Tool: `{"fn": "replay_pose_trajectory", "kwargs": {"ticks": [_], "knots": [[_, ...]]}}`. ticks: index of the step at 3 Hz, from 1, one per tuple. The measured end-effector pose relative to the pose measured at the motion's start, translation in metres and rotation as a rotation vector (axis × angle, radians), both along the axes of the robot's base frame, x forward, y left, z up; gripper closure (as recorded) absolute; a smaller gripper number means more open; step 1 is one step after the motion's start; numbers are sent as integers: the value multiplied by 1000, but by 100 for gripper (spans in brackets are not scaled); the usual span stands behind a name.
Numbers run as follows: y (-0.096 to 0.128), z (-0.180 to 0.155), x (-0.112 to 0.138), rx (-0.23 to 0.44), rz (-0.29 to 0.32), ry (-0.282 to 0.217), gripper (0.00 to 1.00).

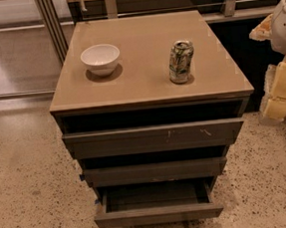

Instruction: Close bottom drawer

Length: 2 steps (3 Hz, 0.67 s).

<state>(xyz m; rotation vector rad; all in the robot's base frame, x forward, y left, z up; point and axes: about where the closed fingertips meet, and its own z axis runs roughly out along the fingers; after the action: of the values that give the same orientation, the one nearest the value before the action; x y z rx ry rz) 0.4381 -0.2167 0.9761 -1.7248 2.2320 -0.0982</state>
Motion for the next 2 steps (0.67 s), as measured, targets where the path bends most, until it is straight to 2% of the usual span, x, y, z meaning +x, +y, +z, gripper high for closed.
{"fn": "replay_pose_trajectory", "kwargs": {"ticks": [1, 2], "knots": [[0, 0, 0, 0, 0, 0, 0], [0, 0, 0, 0, 0, 0, 19]]}}
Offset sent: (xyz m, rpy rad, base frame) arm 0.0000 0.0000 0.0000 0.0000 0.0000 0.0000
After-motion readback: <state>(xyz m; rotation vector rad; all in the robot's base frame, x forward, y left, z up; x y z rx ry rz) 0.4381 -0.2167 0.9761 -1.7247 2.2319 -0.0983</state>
